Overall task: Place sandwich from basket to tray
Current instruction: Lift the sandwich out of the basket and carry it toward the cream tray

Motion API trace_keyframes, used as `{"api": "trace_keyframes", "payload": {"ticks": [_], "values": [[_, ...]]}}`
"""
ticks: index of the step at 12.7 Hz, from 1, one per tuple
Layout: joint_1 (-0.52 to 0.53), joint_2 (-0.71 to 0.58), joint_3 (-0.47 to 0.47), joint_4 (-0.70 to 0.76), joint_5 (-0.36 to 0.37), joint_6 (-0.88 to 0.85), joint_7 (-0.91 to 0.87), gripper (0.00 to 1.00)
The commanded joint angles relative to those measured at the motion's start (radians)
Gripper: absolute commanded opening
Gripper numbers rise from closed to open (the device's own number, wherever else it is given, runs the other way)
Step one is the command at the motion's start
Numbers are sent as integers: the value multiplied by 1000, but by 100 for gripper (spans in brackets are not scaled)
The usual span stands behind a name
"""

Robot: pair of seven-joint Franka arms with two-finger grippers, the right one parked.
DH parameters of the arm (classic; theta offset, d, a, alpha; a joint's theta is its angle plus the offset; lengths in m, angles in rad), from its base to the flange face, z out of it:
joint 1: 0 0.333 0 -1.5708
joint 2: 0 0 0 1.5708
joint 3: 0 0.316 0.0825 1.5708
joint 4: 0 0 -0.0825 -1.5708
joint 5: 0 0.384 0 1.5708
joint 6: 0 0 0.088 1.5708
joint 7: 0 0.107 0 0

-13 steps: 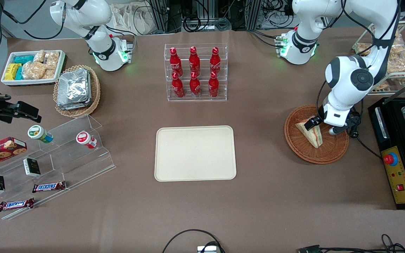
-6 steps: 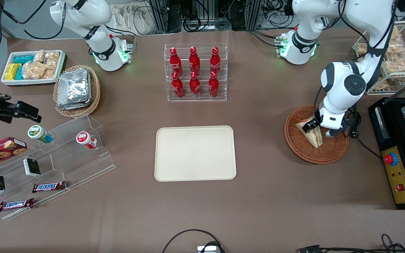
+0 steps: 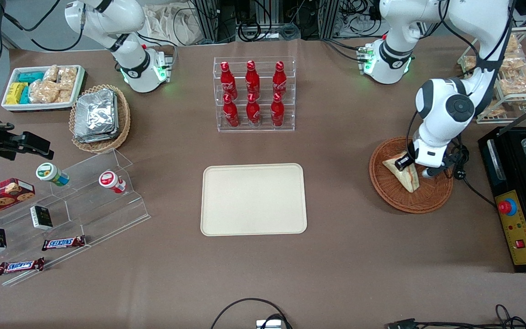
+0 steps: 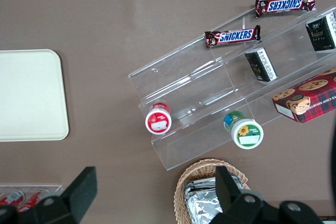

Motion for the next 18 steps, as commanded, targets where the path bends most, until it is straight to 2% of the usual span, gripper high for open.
{"api": "trace_keyframes", "payload": {"ticks": [1, 5, 11, 18], "values": [[-18, -126, 2, 15, 26, -140, 14, 17], [-18, -175, -81, 117, 156, -325, 32, 17], [-19, -116, -274, 346, 140, -484, 121, 18], [-19, 145, -481, 633, 156, -518, -70, 18]]}}
